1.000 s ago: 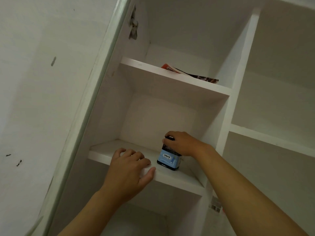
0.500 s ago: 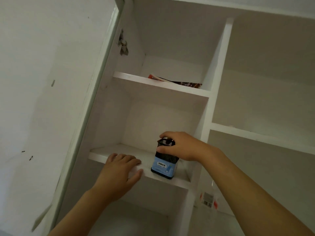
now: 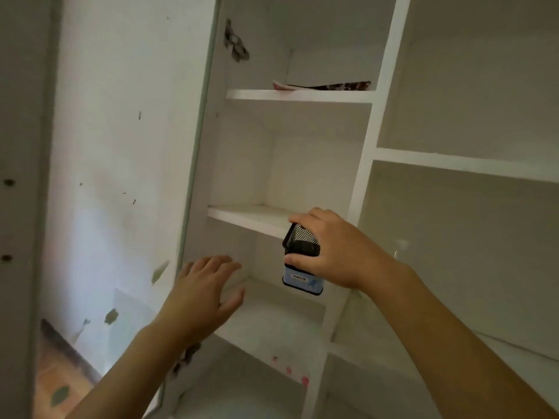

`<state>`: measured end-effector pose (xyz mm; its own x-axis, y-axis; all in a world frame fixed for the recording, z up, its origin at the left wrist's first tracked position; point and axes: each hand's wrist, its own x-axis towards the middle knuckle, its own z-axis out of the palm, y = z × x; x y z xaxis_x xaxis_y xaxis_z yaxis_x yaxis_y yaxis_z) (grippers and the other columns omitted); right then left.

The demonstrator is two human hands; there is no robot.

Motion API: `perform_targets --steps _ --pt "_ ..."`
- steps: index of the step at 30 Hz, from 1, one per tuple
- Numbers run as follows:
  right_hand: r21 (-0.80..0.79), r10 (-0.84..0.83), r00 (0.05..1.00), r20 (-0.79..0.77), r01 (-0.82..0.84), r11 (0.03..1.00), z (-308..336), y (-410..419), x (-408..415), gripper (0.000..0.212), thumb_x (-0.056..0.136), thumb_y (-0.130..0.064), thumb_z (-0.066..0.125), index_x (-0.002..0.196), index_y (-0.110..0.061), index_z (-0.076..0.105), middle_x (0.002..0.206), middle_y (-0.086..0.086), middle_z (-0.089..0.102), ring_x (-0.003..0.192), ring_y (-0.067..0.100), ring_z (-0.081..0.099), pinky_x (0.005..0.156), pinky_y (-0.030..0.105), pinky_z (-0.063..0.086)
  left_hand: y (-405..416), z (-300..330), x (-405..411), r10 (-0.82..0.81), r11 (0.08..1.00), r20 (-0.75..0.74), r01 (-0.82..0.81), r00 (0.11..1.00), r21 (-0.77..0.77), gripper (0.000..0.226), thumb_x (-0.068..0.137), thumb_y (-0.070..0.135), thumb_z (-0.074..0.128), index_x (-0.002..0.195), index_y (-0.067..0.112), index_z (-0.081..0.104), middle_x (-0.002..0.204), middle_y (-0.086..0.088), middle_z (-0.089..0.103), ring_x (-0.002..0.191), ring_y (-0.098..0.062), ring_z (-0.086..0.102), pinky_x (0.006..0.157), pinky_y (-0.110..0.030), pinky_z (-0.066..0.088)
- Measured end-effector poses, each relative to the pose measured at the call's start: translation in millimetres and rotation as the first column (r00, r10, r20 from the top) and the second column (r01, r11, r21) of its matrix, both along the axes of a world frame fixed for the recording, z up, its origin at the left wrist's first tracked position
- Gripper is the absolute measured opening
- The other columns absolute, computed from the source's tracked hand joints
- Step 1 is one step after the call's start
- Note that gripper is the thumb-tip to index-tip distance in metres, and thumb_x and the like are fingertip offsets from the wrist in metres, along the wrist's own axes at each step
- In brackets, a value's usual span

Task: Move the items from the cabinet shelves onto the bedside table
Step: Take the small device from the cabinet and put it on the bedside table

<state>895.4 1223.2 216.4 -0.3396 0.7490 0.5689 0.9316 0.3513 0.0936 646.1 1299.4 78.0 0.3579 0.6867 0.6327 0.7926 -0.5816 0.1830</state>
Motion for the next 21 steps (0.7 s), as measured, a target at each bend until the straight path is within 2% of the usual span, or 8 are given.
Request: perform_targets --steps 7,11,14,17,21 --pt "-0.165 0.150 0.984 -0.096 -0.165 0.973 -106 -47 -7 0.075 0.085 -0.068 0.063 0.148 -0.035 0.042 0.124 -0.012 0.050 0.116 0.011 0.046 0.095 0.032 0.048 -119 -72 -28 0.197 0.974 -0.052 -0.201 0.979 -0.105 0.062 0.093 0.069 0.029 0.141 0.036 0.053 0.146 0.011 0.051 0.136 -0.015 0.043 0.115 -0.044 0.034" --pt "-0.242 0.234 0.952 -0.198 -0.279 0.929 -157 -79 -29 0.074 0.081 -0.064 0.060 0.146 -0.032 0.046 0.123 -0.010 0.051 0.115 0.013 0.047 0.095 0.032 0.048 -189 -110 -55 0.308 0.927 -0.099 -0.322 0.946 -0.192 0.061 0.094 0.069 0.030 0.137 0.036 0.057 0.143 0.010 0.055 0.134 -0.018 0.048 0.114 -0.050 0.035" --pt "-0.300 0.280 0.934 -0.222 -0.338 0.892 -190 -97 -50 0.074 0.081 -0.066 0.060 0.146 -0.034 0.043 0.120 -0.013 0.049 0.113 0.013 0.048 0.093 0.035 0.052 -238 -131 -85 0.377 0.887 -0.114 -0.394 0.919 -0.241 0.057 0.092 0.065 0.036 0.135 0.035 0.059 0.142 0.009 0.056 0.133 -0.020 0.049 0.112 -0.048 0.039" --pt "-0.343 0.301 0.918 -0.258 -0.379 0.860 -214 -111 -78 0.082 0.081 -0.067 0.064 0.150 -0.029 0.042 0.131 -0.009 0.051 0.118 0.015 0.049 0.096 0.034 0.051 -285 -142 -114 0.462 0.829 -0.151 -0.486 0.874 -0.277 0.058 0.090 0.062 0.037 0.132 0.031 0.063 0.138 0.006 0.059 0.130 -0.023 0.052 0.108 -0.051 0.040" --pt "-0.354 0.370 0.877 -0.307 -0.466 0.811 -240 -137 -124 0.077 0.081 -0.067 0.066 0.146 -0.031 0.046 0.122 -0.010 0.052 0.106 0.010 0.049 0.085 0.026 0.044 -345 -152 -152 0.565 0.758 -0.171 -0.589 0.807 -0.280 0.058 0.089 0.062 0.038 0.129 0.029 0.065 0.134 0.005 0.061 0.126 -0.024 0.053 0.103 -0.045 0.041"
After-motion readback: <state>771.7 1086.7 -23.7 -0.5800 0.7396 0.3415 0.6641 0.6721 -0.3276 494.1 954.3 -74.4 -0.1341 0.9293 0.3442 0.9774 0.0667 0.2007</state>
